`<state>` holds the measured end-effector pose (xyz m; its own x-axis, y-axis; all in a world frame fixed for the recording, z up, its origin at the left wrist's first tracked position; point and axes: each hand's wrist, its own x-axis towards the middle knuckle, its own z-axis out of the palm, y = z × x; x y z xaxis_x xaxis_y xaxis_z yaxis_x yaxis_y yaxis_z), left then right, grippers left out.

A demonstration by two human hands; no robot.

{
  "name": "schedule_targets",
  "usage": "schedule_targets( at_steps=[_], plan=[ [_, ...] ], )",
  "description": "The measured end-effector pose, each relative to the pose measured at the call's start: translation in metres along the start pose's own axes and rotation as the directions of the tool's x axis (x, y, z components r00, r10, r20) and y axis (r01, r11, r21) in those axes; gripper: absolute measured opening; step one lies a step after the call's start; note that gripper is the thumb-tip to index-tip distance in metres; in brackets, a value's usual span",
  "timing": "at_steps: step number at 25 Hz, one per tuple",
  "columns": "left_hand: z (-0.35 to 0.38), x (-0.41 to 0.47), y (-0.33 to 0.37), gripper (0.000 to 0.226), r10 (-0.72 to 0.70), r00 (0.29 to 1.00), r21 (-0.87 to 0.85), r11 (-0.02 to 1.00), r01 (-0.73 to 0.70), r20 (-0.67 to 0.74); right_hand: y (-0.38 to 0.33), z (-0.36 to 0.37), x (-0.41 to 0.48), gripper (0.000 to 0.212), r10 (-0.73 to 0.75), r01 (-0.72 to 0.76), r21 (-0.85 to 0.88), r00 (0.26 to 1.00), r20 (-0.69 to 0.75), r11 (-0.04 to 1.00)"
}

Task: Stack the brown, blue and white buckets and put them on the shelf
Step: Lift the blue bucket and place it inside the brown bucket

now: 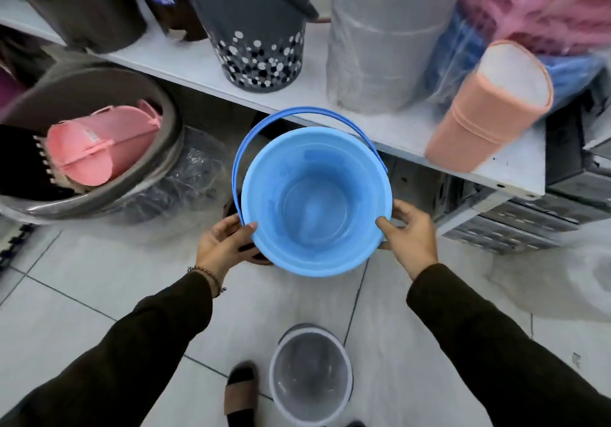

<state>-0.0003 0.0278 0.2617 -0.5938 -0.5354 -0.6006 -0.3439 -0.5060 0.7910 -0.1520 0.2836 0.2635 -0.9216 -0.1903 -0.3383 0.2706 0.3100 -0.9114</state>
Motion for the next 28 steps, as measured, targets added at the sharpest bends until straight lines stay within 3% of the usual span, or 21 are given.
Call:
schedule_targets(
  at_steps=[5,8,12,18,21,23,25,28],
  plan=[
    [-0.063,0.055,-0.001,0.046,0.001,0.989,-0.043,0.999,-0.008,-0.147,0.014,0.101,0.031,0.033,0.007,-0.008,-0.017,0.999,-0.052,1.0],
    [-0.091,0.089,-0.015,0.044,-0.059,0.98,-0.082,0.996,0.044,-0.188,0.038,0.15,0.047,0.03,0.074,-0.074,-0.001,0.991,-0.112,0.997],
    [-0.115,0.132,-0.034,0.04,-0.143,0.971,-0.01,0.99,0.144,-0.191,0.077,0.184,0.066,0.026,0.159,-0.165,-0.04,0.981,-0.113,0.986],
    [-0.113,0.195,-0.06,0.03,-0.401,0.906,0.129,0.899,0.418,-0.139,0.134,0.22,0.099,0.041,0.437,-0.423,-0.176,0.898,0.054,0.889],
    [-0.111,0.207,-0.072,0.049,-0.457,0.874,0.225,0.846,0.484,-0.164,0.137,0.231,0.093,0.049,0.495,-0.474,-0.189,0.865,0.083,0.86],
    [-0.111,0.205,-0.077,0.064,-0.416,0.893,0.355,0.82,0.45,-0.171,0.133,0.233,0.082,0.046,0.43,-0.404,-0.253,0.901,0.058,0.879],
    [-0.113,0.201,-0.085,0.086,-0.254,0.955,0.55,0.781,0.297,-0.156,0.136,0.23,0.074,0.057,0.273,-0.232,-0.417,0.961,0.04,0.879],
    [-0.112,0.188,-0.087,0.089,0.059,0.998,0.799,0.598,-0.061,0.032,0.13,0.218,0.061,0.091,0.051,0.076,-0.732,0.987,0.15,0.677]
  ],
)
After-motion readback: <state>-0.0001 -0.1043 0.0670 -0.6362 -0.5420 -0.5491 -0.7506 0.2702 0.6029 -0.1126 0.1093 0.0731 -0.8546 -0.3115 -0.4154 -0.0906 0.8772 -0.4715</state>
